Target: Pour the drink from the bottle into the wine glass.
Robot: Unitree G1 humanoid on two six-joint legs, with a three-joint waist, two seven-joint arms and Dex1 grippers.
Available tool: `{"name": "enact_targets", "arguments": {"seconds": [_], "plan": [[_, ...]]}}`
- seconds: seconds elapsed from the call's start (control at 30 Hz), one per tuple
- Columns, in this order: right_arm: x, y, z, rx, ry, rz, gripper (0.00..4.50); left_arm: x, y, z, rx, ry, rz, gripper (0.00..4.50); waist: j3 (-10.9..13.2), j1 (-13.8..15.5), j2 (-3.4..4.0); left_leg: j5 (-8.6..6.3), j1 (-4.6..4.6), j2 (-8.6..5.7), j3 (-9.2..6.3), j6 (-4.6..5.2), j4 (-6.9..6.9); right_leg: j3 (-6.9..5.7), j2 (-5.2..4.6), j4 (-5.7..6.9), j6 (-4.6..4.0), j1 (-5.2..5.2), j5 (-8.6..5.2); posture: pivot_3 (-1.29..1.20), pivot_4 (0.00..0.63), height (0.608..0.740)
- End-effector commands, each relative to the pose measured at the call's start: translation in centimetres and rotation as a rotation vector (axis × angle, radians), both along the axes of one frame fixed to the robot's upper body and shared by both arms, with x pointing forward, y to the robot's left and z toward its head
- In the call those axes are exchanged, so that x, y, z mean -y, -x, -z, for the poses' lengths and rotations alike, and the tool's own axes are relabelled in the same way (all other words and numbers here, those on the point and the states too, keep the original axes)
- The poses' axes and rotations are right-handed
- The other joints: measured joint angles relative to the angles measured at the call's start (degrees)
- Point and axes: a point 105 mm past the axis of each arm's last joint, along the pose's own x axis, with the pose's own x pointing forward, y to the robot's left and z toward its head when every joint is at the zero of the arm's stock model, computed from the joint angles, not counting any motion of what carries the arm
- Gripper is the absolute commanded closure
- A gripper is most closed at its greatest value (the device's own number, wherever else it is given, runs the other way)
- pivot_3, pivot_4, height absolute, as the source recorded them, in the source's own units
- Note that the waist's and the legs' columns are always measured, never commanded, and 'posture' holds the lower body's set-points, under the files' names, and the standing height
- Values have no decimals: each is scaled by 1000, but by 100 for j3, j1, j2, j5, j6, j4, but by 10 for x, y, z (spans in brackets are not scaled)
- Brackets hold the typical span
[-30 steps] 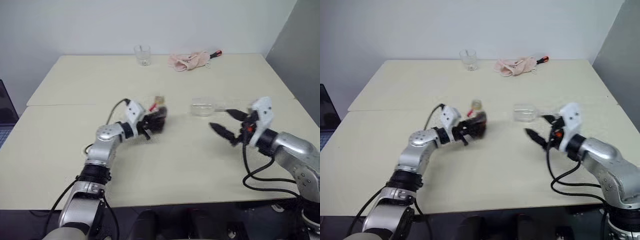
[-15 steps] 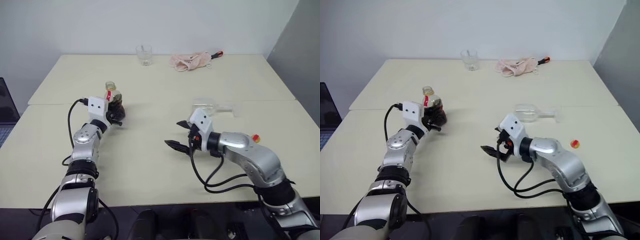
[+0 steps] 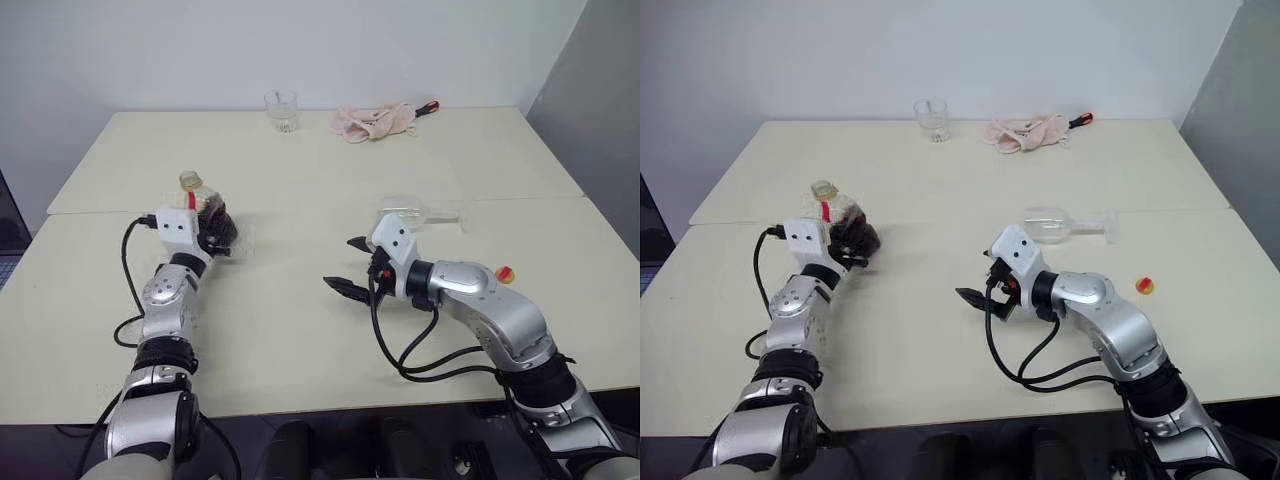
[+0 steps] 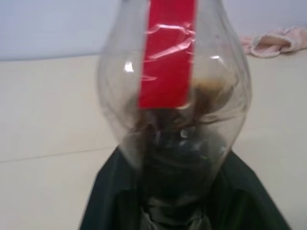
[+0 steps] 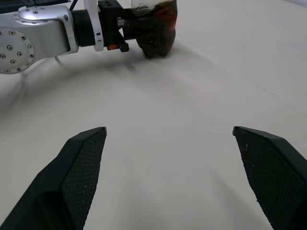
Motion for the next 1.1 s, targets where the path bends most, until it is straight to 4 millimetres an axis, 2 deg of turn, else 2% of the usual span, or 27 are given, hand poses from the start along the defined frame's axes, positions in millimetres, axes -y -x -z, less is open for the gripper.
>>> {"name": "enact_targets", "arguments": {"seconds": [0.03,0.2,0.3,0.43,0.53,0.67,0.8,0.9,1.03,1.1], "plan": [[-4,1,-11,40,-17,-28,0,-12,5,2,-15,3,-42,1519,0,10,0,0,0,0,0,0,0,0,0,0,0,0,0,0,150,740],[0,-2,-13,47,-14,-25,0,-16,8,1,-20,-3,-54,12,0,13,0,0,-1,-1,-1,0,1,0,-1,-1,0,0,0,0,150,740],[7,-5,-16,55,-4,-24,0,-15,10,0,-21,-6,-50,12,0,19,0,0,-2,-1,-1,0,1,0,-1,-1,0,0,0,0,150,740],[33,-16,-25,91,73,-2,0,-15,19,-1,-25,-28,-44,12,0,23,0,0,-3,-3,0,0,1,2,-3,-4,0,0,0,0,150,740],[45,-24,-31,120,122,11,0,-15,25,0,-31,-28,-44,12,1,27,0,0,-3,-3,-1,0,0,2,-3,-5,-1,1,0,0,150,740],[69,-43,-42,178,240,23,0,-17,43,5,-47,-32,-51,12,1,26,0,-1,-3,-3,2,0,0,3,-4,-5,-1,0,0,0,150,740],[83,-61,-45,199,301,38,0,-14,63,9,-73,-34,-36,12,1,31,-1,-1,-3,-2,4,0,-1,5,-5,-7,-1,1,1,0,150,740],[101,-82,-45,219,390,95,0,6,91,13,-98,-71,112,12,2,22,0,-1,-4,-1,6,0,-1,8,-5,-9,-2,1,1,0,150,740],[116,-95,-39,169,481,89,0,64,127,15,-172,-144,485,12,8,49,9,-1,-4,-2,15,-1,-5,13,-11,-17,-4,2,1,0,150,740],[126,-103,-33,150,566,102,0,87,130,8,-196,-174,609,12,11,116,15,-1,-3,-2,12,-1,-4,9,-12,-18,-11,4,5,0,150,740]]}}
